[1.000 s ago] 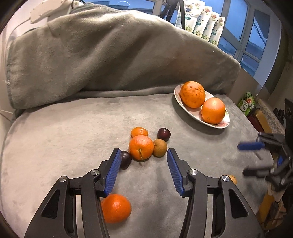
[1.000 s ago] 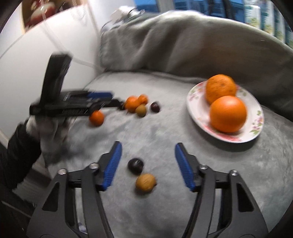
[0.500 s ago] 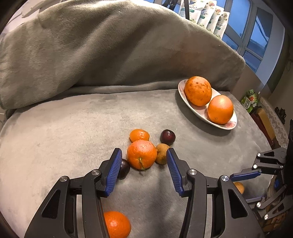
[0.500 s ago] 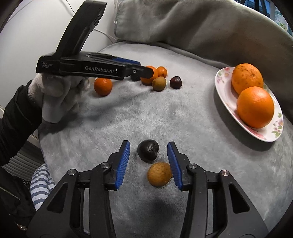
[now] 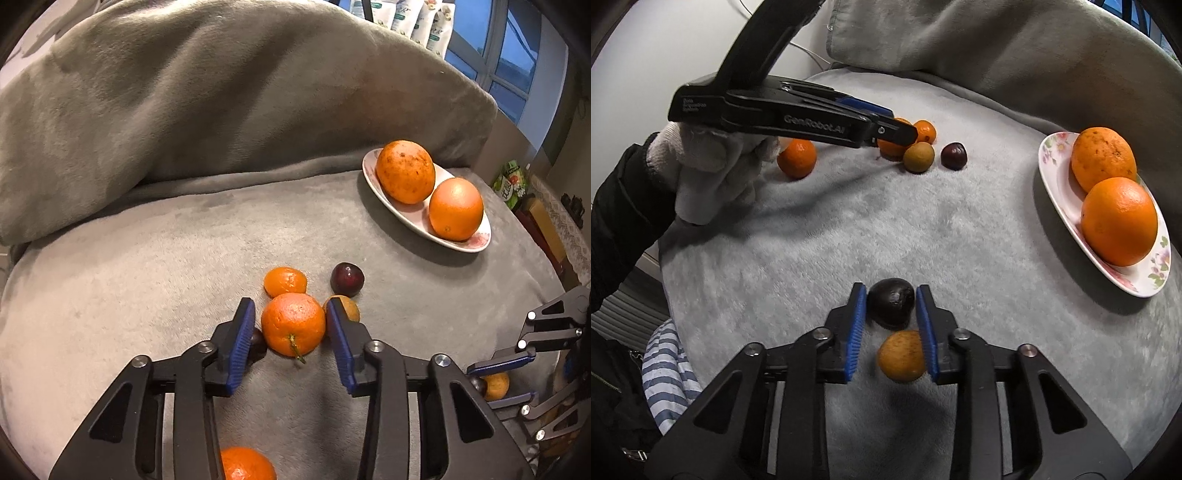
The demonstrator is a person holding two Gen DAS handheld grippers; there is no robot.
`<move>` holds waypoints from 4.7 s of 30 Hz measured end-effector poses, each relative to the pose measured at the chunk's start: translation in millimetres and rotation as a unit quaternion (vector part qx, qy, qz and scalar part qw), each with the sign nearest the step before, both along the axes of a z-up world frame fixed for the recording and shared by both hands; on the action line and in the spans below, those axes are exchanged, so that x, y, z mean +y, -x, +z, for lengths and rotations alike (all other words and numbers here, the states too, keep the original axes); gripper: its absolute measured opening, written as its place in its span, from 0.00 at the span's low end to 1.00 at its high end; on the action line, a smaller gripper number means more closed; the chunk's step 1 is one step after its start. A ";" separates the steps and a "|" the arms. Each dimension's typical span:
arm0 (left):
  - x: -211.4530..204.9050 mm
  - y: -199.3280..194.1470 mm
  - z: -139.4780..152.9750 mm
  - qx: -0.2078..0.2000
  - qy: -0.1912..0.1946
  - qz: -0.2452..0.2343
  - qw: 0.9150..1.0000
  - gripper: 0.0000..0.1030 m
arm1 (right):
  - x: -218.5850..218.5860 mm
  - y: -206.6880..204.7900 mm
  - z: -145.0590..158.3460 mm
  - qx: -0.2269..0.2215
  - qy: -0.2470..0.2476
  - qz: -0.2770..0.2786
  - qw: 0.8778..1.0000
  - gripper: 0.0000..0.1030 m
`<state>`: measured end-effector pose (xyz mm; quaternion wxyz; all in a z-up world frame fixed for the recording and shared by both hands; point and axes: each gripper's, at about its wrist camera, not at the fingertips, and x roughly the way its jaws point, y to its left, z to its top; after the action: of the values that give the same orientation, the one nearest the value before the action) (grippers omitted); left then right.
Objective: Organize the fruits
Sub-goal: 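Grasp the dark plum with the right gripper while the left gripper grasps a tangerine, then carry the plum toward the plate with the right gripper while the left gripper lifts the tangerine, then lower the plum onto the plate and open right gripper while left releases tangerine there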
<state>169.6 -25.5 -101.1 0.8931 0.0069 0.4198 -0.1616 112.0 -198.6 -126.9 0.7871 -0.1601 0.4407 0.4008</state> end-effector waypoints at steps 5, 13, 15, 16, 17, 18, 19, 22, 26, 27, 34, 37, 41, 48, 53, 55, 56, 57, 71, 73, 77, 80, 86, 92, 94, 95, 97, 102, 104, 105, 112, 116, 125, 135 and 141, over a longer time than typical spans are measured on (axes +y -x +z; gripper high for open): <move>-1.7 1.9 -0.8 -0.006 -0.002 0.000 1.000 0.33 | 1.5 -2.2 1.2 0.001 -0.002 -0.002 1.000 0.26; 4.7 7.0 2.8 -0.007 0.031 0.013 0.999 0.32 | -3.2 -3.6 4.7 0.002 -0.023 -0.018 1.000 0.26; 6.0 9.4 5.7 -0.009 0.040 0.014 0.999 0.32 | -6.0 -3.7 7.6 0.000 -0.033 -0.026 0.999 0.26; 6.9 11.3 7.6 -0.012 0.045 0.015 0.999 0.32 | -7.6 -3.6 9.3 -0.001 -0.037 -0.029 0.999 0.26; 7.5 12.5 9.1 -0.012 0.050 0.016 0.999 0.32 | -9.1 -3.7 11.1 -0.001 -0.042 -0.032 0.999 0.26; 7.8 13.8 10.8 -0.013 0.056 0.016 0.998 0.32 | -10.5 -3.7 12.5 -0.003 -0.046 -0.034 0.998 0.26; 7.5 15.2 12.4 -0.014 0.059 0.016 0.998 0.32 | -11.9 -3.4 13.8 -0.004 -0.049 -0.037 0.998 0.26; 3.4 20.6 19.2 -0.021 0.067 0.015 0.997 0.32 | -17.3 -3.4 18.5 -0.009 -0.061 -0.047 0.997 0.26; -3.5 25.4 27.9 -0.030 0.075 0.010 0.997 0.32 | -27.3 -3.5 24.1 -0.014 -0.078 -0.062 0.995 0.26; -4.8 27.0 29.9 -0.032 0.077 0.008 0.996 0.32 | -29.4 -3.6 25.5 -0.015 -0.081 -0.065 0.994 0.26; -22.8 28.2 40.0 -0.041 0.088 -0.006 0.995 0.32 | -51.4 -10.8 34.6 -0.025 -0.102 -0.093 0.990 0.26; -29.1 27.5 43.0 -0.044 0.093 -0.010 0.995 0.32 | -62.3 -15.9 38.6 -0.031 -0.108 -0.106 0.988 0.26; -38.9 24.4 46.0 -0.046 0.097 -0.015 0.994 0.32 | -76.9 -21.3 44.2 -0.041 -0.116 -0.128 0.984 0.26; -53.7 18.0 49.6 -0.047 0.105 -0.023 0.993 0.32 | -110.1 -36.5 50.4 -0.055 -0.125 -0.170 0.976 0.26; -63.9 11.2 49.9 -0.046 0.107 -0.028 0.993 0.32 | -131.6 -54.9 52.2 -0.063 -0.125 -0.198 0.970 0.26; -67.5 8.3 49.5 -0.045 0.107 -0.030 0.993 0.32 | -139.3 -62.6 51.1 -0.065 -0.125 -0.210 0.968 0.26; -69.1 6.5 48.7 -0.044 0.106 -0.030 0.993 0.32 | -142.8 -66.7 50.4 -0.064 -0.126 -0.215 0.966 0.26; -71.4 5.0 48.3 -0.044 0.105 -0.032 0.993 0.32 | -146.2 -71.0 49.5 -0.063 -0.126 -0.220 0.965 0.26; -91.1 -15.4 39.8 -0.036 0.091 -0.043 0.994 0.32 | -170.6 -115.8 37.2 -0.051 -0.130 -0.257 0.956 0.26; -93.0 -18.2 38.9 -0.034 0.089 -0.043 0.995 0.32 | -171.6 -120.5 36.1 -0.050 -0.130 -0.259 0.956 0.26; -95.4 -22.4 38.1 -0.031 0.086 -0.044 0.995 0.32 | -175.7 -129.8 33.8 -0.046 -0.132 -0.263 0.955 0.26; -96.7 -25.3 36.9 -0.030 0.084 -0.045 0.995 0.32 | -178.1 -135.3 31.4 -0.042 -0.133 -0.266 0.954 0.26; -101.8 -30.6 35.9 -0.029 0.080 -0.048 0.995 0.32 | -179.2 -144.5 27.3 -0.034 -0.136 -0.266 0.954 0.26; -106.7 -33.6 34.5 -0.027 0.077 -0.053 0.995 0.33 | -177.5 -149.8 23.9 -0.027 -0.139 -0.268 0.953 0.26; -108.0 -35.1 33.6 -0.027 0.076 -0.054 0.995 0.33 | -176.4 -151.1 22.9 -0.026 -0.138 -0.268 0.953 0.26; -108.6 -36.1 33.0 -0.026 0.077 -0.054 0.995 0.33 | -175.7 -151.5 22.6 -0.026 -0.137 -0.268 0.953 0.26; -109.1 -37.0 32.1 -0.025 0.077 -0.053 0.995 0.33 | -174.7 -152.1 21.9 -0.026 -0.136 -0.267 0.954 0.26; -109.8 -37.3 30.9 -0.022 0.076 -0.056 0.995 0.33 | -174.0 -153.1 21.7 -0.024 -0.138 -0.267 0.953 0.26; -110.7 -37.7 30.8 -0.023 0.074 -0.055 0.996 0.33 | -174.4 -153.4 21.5 -0.023 -0.140 -0.268 0.953 0.26; -111.5 -37.6 30.9 -0.023 0.073 -0.055 0.995 0.33 | -174.5 -153.1 21.5 -0.024 -0.141 -0.269 0.953 0.26; -112.3 -36.1 31.7 -0.026 0.069 -0.056 0.996 0.34 | -174.8 -152.7 21.4 -0.024 -0.142 -0.271 0.952 0.27; -113.0 -35.5 33.7 -0.032 0.071 -0.058 0.995 0.45 | -174.3 -150.6 23.1 -0.030 -0.146 -0.270 0.951 0.60; -118.6 -31.3 39.3 -0.049 0.056 -0.062 0.995 0.71 | -171.8 -147.7 29.5 -0.043 -0.151 -0.268 0.951 0.84; -122.8 -29.4 39.9 -0.054 0.035 -0.053 0.996 0.78 | -171.3 -146.3 32.9 -0.051 -0.142 -0.277 0.949 0.87; -125.2 -22.6 45.3 -0.068 0.024 -0.055 0.996 0.78 | -170.5 -142.2 37.1 -0.058 -0.144 -0.283 0.947 0.87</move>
<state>192.2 -150.8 -55.8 0.9090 0.0195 0.3535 -0.2199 254.2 -369.1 -89.8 0.9071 0.0627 0.3588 0.2107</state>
